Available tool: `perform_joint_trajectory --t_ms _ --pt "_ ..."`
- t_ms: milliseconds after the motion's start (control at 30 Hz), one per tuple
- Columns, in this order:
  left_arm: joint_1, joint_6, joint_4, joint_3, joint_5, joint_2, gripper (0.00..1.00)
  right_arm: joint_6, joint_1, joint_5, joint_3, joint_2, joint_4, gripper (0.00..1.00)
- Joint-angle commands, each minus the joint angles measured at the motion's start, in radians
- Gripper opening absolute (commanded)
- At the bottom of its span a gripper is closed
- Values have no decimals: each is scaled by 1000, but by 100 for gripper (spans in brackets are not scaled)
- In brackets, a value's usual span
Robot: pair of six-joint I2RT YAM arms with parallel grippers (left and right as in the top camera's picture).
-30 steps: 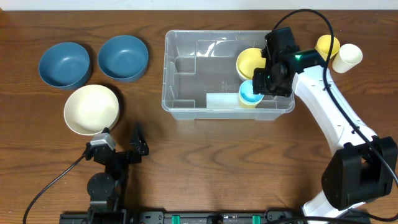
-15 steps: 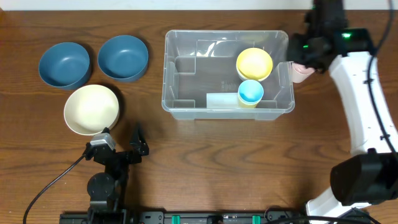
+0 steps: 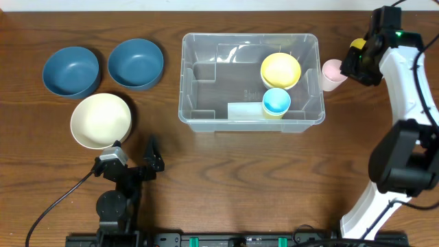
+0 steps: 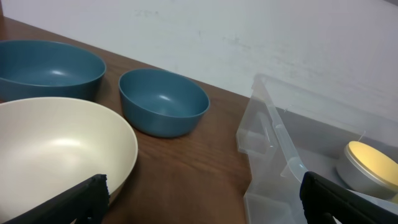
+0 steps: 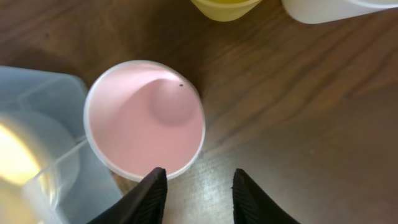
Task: Pack container
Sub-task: 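Move the right gripper to the pink cup and grasp its rim, then carry the pink cup and stack it into the cups in the container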
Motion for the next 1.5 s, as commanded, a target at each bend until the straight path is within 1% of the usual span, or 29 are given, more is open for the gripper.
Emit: perform_joint_trajectory --t_ms 0,300,500,567,600,667,833,1100,1267,1467 --pt "-2 17 -38 -18 -29 -6 98 10 -2 -12 6 27 19 34" --pt "-2 17 -38 -18 -29 -6 98 10 0 -10 6 68 51 33" --pt "-2 17 -38 -18 -30 -6 98 10 -1 -5 6 124 51 29" --pt "-2 17 -38 -18 -30 -6 98 11 -1 -4 6 133 52 22" --pt "-2 17 -38 -18 -29 -6 98 11 -1 -4 6 134 52 16" --pt "-2 17 -38 -18 -29 -6 98 11 -2 2 6 134 53 1" --pt "-2 17 -38 -18 -29 -6 98 30 -9 36 6 134 29 1" --pt "-2 17 -38 -18 -30 -6 98 29 -39 26 6 104 -41 1" --pt "-2 17 -38 -18 -30 -6 98 29 -39 26 6 18 -54 1" --pt "-2 17 -38 -18 -29 -6 98 28 -38 21 6 -149 -83 1"
